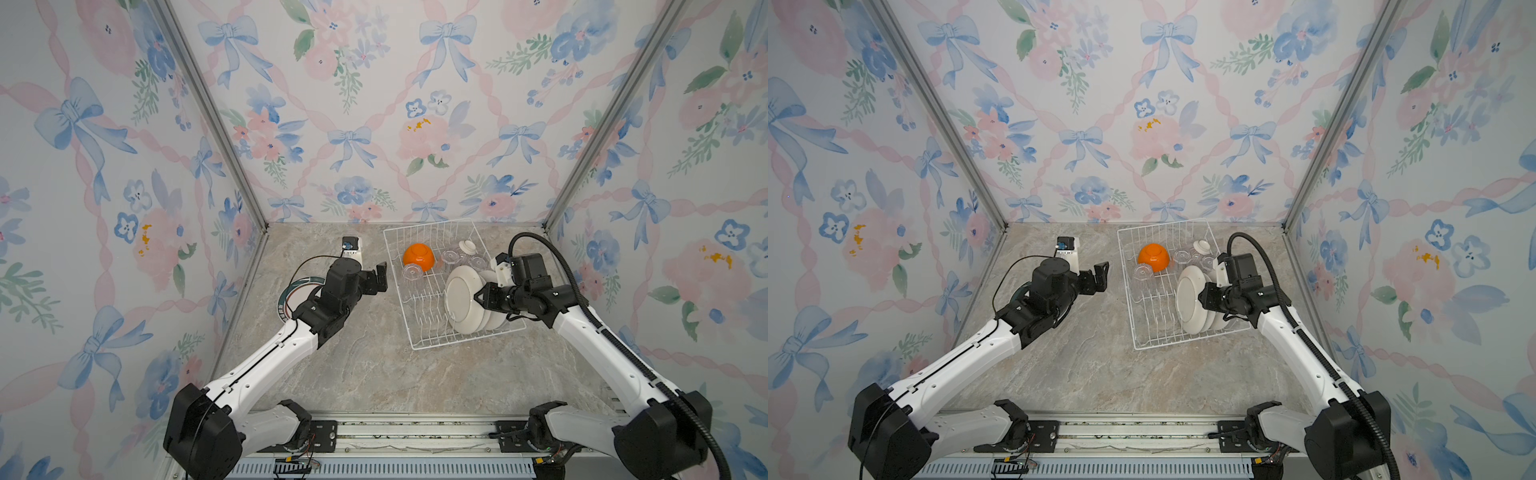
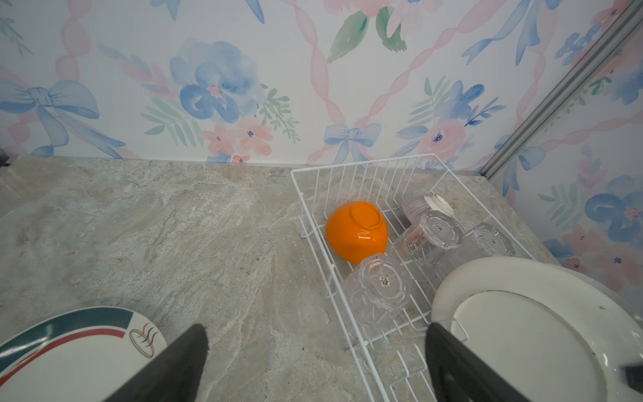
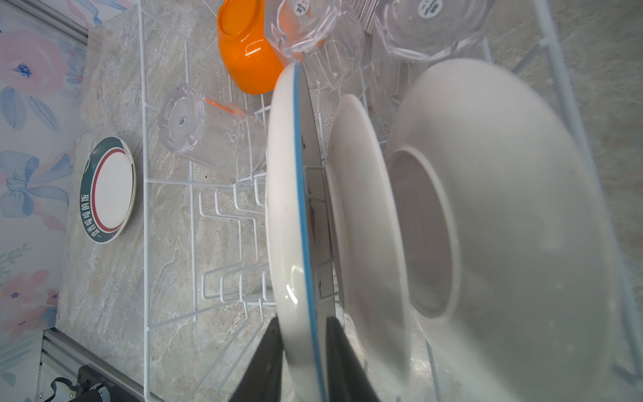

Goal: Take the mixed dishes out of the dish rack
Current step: 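Grasp the watermelon-print plate rim with the right gripper while the left gripper nears the rack, then tilt the watermelon plate up with the right gripper toward the left gripper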

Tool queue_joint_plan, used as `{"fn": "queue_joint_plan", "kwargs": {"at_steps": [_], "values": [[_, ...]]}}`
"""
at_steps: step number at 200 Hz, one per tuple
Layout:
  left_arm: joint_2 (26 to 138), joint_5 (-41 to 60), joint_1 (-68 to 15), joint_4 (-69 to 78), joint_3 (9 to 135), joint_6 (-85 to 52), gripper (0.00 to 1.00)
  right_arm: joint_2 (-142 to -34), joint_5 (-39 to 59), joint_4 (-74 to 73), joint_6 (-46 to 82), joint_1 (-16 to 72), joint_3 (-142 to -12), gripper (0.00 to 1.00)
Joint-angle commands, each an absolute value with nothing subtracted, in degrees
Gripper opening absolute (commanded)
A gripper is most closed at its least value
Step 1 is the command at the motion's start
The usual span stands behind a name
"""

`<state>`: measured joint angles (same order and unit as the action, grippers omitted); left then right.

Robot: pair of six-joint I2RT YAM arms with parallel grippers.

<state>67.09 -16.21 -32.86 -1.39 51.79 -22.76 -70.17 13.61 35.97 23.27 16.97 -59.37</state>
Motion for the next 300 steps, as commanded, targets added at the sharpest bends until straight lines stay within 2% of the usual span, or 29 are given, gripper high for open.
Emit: {"fn": "queue_joint_plan", "kwargs": {"at_steps": [1, 26, 92, 130, 300], "values": [[65.3, -17.4, -33.0, -0.5, 50.2, -24.1, 0.98, -71.4, 12.0, 37.6, 22.0, 19.1, -62.3, 0.24], [64.8, -17.2, -33.0, -0.5, 49.1, -24.3, 0.98, -73.9, 7.9, 42.0, 20.4, 21.6, -65.5, 0.22], [62.1, -17.4, -33.0, 0.2, 45.6, -26.3, 0.98, -78.1, 6.1, 46.2, 19.4, 25.0, -70.3, 0.22], [61.6, -16.5, -33.1, 0.8, 44.9, -26.9, 0.98, -79.4, 6.8, 46.5, 20.2, 25.5, -71.6, 0.0], [58.4, -15.9, -35.6, 2.2, 44.7, -23.8, 0.98, -78.8, 12.6, 41.2, 25.9, 25.8, -84.0, 0.0]]}}
